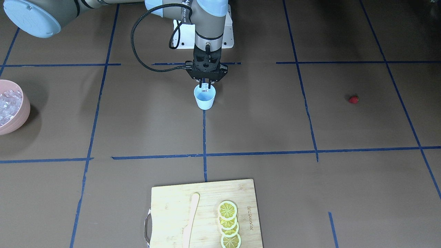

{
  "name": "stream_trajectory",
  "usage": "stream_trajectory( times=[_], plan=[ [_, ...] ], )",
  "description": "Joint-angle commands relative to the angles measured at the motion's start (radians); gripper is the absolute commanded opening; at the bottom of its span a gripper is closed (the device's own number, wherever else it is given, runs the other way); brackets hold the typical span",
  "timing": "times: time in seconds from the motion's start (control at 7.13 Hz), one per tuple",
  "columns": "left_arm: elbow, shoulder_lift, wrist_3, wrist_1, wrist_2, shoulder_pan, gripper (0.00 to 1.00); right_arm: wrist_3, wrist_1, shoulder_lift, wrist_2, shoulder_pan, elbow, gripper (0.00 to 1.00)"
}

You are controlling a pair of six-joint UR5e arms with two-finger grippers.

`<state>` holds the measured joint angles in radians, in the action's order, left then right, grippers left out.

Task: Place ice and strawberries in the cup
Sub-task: 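Open the right gripper to drop the ice cube into the cup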

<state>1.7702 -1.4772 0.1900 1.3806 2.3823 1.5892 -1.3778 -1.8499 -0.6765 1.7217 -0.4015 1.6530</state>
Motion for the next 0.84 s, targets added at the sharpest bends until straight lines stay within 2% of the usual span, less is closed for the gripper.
stream_trajectory(
  times=[0.0,0.42,0.56,0.7],
  plan=[
    [0.000,0.000,0.000,0.000,0.000,0.000,1.00,0.002,0.008,0.002,-0.001,0.000,0.002,1.00],
    [0.000,0.000,0.000,0.000,0.000,0.000,1.00,0.034,0.008,-0.012,0.009,-0.038,0.011,0.99],
    [-0.002,0.000,0.000,-0.002,0.000,0.000,1.00,0.105,0.011,-0.065,0.012,-0.068,0.066,1.00],
    [-0.002,0.000,0.000,-0.002,0.000,0.000,1.00,0.211,0.012,-0.154,0.036,-0.115,0.174,1.00]
  ],
)
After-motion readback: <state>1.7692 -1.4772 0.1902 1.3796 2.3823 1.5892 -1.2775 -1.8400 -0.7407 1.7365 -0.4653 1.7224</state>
